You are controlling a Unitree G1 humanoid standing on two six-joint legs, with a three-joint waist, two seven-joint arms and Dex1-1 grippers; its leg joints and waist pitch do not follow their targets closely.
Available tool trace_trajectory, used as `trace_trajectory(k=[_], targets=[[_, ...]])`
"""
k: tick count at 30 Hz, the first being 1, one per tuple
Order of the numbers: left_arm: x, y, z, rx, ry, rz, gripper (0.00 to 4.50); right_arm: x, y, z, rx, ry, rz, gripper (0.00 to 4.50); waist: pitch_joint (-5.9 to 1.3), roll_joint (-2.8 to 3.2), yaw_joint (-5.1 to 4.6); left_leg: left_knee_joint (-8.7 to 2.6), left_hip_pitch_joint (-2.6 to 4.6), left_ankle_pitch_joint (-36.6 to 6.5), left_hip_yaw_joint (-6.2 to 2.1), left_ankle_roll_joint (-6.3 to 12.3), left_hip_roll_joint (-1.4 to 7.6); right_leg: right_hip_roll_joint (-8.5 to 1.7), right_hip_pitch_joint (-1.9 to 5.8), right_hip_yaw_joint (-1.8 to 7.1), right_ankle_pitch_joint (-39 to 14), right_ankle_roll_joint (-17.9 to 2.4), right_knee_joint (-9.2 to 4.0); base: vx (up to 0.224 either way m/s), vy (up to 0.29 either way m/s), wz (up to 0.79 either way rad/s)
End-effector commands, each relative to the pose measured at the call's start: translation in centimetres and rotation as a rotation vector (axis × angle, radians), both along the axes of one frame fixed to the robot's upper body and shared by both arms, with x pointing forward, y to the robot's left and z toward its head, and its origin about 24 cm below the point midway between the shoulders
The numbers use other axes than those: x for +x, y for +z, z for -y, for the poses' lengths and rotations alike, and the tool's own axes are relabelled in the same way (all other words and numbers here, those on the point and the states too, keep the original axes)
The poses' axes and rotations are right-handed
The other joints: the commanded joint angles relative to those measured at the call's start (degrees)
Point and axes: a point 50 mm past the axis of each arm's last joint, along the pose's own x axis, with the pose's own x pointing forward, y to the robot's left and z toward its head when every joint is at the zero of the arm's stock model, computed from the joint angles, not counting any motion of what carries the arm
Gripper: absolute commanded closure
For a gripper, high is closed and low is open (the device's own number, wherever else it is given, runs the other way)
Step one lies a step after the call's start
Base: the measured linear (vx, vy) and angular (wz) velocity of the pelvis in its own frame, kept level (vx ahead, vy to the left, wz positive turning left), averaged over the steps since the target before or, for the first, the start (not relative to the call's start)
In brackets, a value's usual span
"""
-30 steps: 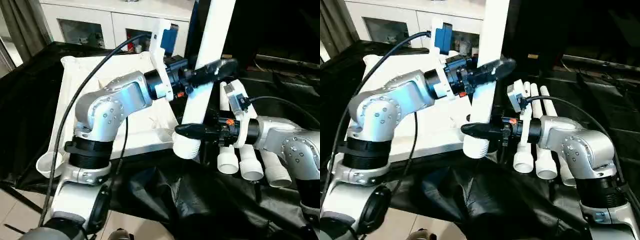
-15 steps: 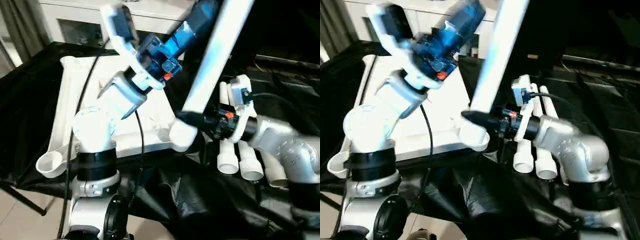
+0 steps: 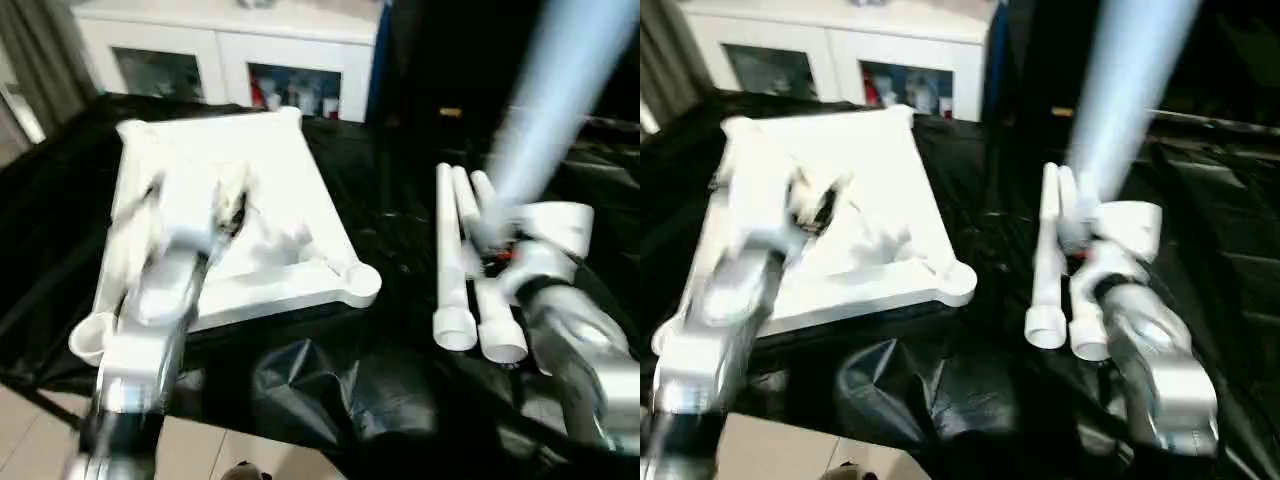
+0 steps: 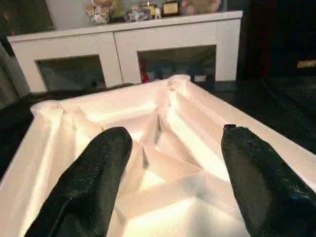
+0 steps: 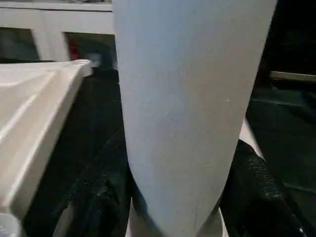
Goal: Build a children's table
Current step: Insert table leg to table base
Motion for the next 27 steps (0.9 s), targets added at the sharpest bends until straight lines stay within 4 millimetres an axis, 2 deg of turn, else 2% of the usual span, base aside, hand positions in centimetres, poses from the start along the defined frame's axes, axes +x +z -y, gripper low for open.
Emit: trace_trajectory(k=[1,2,3,4,5,6,7,8,9,10,11,13,14,15,16,17,19,22,23,25,27], targets=[[-0.1,0.5,0.6,-0.002,-0.068,0.057,1.12,-0.4,0.4,-0.7,0.016,0.006,0.055,2.59,-3.51,-0.09,-0.39,-4.46,1.36,-19.56,-0.32,-2.44,0.39,-3.05,1.6,1.68,-23.68,-3.43,-5.63,0.0,0.0,0.0],[-0.2,0.2,1.3,-0.043,-0.192,0.043,1.12,-0.5,0.4,-1.4,0.064,0.039,0.071,2.59,-3.48,0.04,-0.52,-4.64,1.37,-20.83,-0.52,-2.41,0.32,-3.07,1.53,1.58,-25.64,-2.74,-5.78,0.0,0.0,0.0],[-0.2,0.1,1.8,-0.073,-0.257,0.018,1.12,-0.4,0.5,-1.8,0.09,0.06,0.074,2.59,-3.4,-0.02,-0.65,-4.63,1.52,-22.01,-0.5,-2.4,0.27,-3.16,1.14,1.63,-27.49,-2.51,-5.86,0.0,0.0,0.0],[0.0,0.1,2.1,-0.073,-0.307,-0.004,1.12,-0.3,0.6,-2.2,0.114,0.089,0.073,2.59,-3.4,-0.02,-0.65,-4.63,1.52,-22.01,-0.5,-2.4,0.27,-3.16,1.14,1.63,-27.49,-2.51,-5.86,0.0,0.0,0.0],[0.5,0.2,2.8,-0.033,-0.391,-0.018,1.12,0.0,0.7,-2.9,0.146,0.149,0.066,2.59,-3.14,-0.46,-0.91,-4.7,1.68,-23.62,-0.57,-2.26,0.21,-2.96,0.81,1.53,-28.92,-1.76,-5.98,0.0,0.0,0.0],[0.7,0.3,3.1,-0.003,-0.437,-0.023,1.12,0.1,0.7,-3.0,0.157,0.169,0.063,2.59,-3.08,-0.34,-1.05,-4.79,1.61,-23.77,-0.67,-2.22,0.15,-2.93,0.88,1.5,-28.97,-1.66,-5.93,0.0,0.0,0.0],[0.9,0.1,3.6,0.013,-0.527,-0.048,0.95,0.4,0.7,-3.1,0.172,0.196,0.054,2.59,-3.02,-0.8,-1.28,-4.93,1.26,-22.89,-0.69,-2.03,0.13,-3.07,1.14,1.54,-28.93,-1.18,-5.99,0.0,0.0,0.0],[1.0,-0.2,4.0,0.038,-0.607,-0.079,0.85,0.6,0.8,-3.1,0.177,0.212,0.051,2.59,-3.1,-0.48,-1.21,-4.84,1.55,-22.43,-0.62,-2.04,0.09,-3.2,0.86,1.69,-29.41,-1.02,-6.06,0.0,0.0,0.0],[1.0,-0.5,4.4,0.064,-0.682,-0.106,0.85,0.8,0.8,-3.0,0.179,0.224,0.048,2.59,-3.03,-0.56,-1.39,-4.99,1.24,-21.62,-0.66,-2.27,0.19,-3.35,1.18,1.72,-28.47,-1.45,-5.97,0.0,0.0,0.0],[1.0,-0.5,4.4,0.064,-0.682,-0.106,0.78,0.8,0.8,-3.0,0.179,0.224,0.048,2.59,-3.09,-0.48,-1.35,-5.01,1.13,-21.28,-0.68,-2.54,0.28,-3.4,1.28,1.74,-27.93,-1.67,-5.73,0.0,0.0,0.0],[0.9,-1.2,4.7,0.104,-0.794,-0.165,0.75,1.2,0.9,-3.0,0.167,0.254,0.042,2.59,-3.08,-0.72,-1.39,-4.95,1.18,-20.69,-0.51,-2.39,0.17,-3.41,1.23,1.84,-27.29,-2.06,-5.87,0.0,0.0,0.0],[0.6,-2.1,4.7,0.15,-0.912,-0.258,0.51,1.7,1.0,-3.0,0.139,0.295,0.034,2.59,-3.36,-0.41,-1.42,-4.92,1.13,-19.2,-0.48,-2.59,0.31,-3.52,1.47,2.04,-24.83,-3.15,-5.37,0.0,0.0,0.0],[0.6,-2.2,4.7,0.157,-0.923,-0.268,0.4,1.7,1.0,-3.0,0.136,0.3,0.032,2.59,-3.41,-0.38,-1.35,-4.92,1.18,-18.91,-0.46,-2.67,0.35,-3.47,1.45,2.03,-23.89,-3.54,-5.24,0.0,0.0,0.0],[0.5,-2.5,4.6,0.186,-0.969,-0.31,0.4,1.9,1.0,-3.0,0.125,0.32,0.025,2.59,-3.53,-0.41,-1.32,-4.8,1.34,-18.07,-0.29,-2.59,0.36,-3.39,1.48,2.08,-20.82,-5.08,-4.9,0.0,0.0,0.0],[0.6,-2.8,4.4,0.207,-0.976,-0.333,0.4,2.0,1.1,-2.9,0.117,0.337,0.023,2.59,-3.53,-0.41,-1.32,-4.8,1.34,-18.07,-0.29,-2.59,0.36,-3.39,1.48,2.08,-20.82,-5.08,-4.9,0.0,0.0,0.0],[1.3,-3.3,3.7,0.26,-0.985,-0.393,0.4,2.4,1.5,-2.8,0.099,0.387,0.016,2.59,-3.74,-0.31,-1.34,-4.59,1.35,-16.53,-0.1,-2.2,0.18,-3.08,1.71,2.05,-18.41,-5.84,-4.69,0.0,0.0,0.0],[2.0,-3.4,3.1,0.274,-0.961,-0.419,0.4,2.5,1.7,-2.8,0.091,0.422,0.013,2.59,-3.93,-0.29,-1.24,-4.41,1.09,-13.81,-0.06,-2.01,0.28,-3.27,2.24,2.13,-13.61,-7.12,-4.05,0.0,0.0,0.0],[2.7,-3.5,2.4,0.293,-0.918,-0.454,0.62,2.5,1.9,-2.9,0.09,0.456,0.008,2.59,-4.02,-0.22,-1.1,-4.2,1.09,-11.77,0.06,-1.45,0.4,-3.34,2.44,2.04,-9.64,-9.09,-3.61,0.0,0.0,0.0],[3.1,-3.4,1.9,0.311,-0.885,-0.482,0.72,2.5,2.1,-3.0,0.094,0.476,0.006,2.59,-4.09,-0.06,-1.11,-4.15,1.12,-10.66,0.06,-1.08,0.47,-3.21,2.53,1.97,-6.83,-10.44,-3.32,0.0,0.0,0.0],[3.2,-3.1,1.8,0.279,-0.903,-0.502,0.82,2.5,2.1,-3.0,0.1,0.485,0.006,2.59,-4.05,0.08,-1.02,-4.13,1.15,-10.29,0.06,-1.01,0.5,-3.32,2.56,1.95,-5.69,-11.25,-3.15,0.0,0.0,0.0],[3.1,-2.8,2.0,0.233,-0.941,-0.501,1.09,2.5,2.0,-3.0,0.106,0.496,0.0,2.59,-3.84,-0.05,-1.06,-4.22,1.17,-11.7,0.12,-1.13,0.51,-3.39,2.58,1.98,-7.58,-11.54,-3.43,0.0,0.0,0.0]])
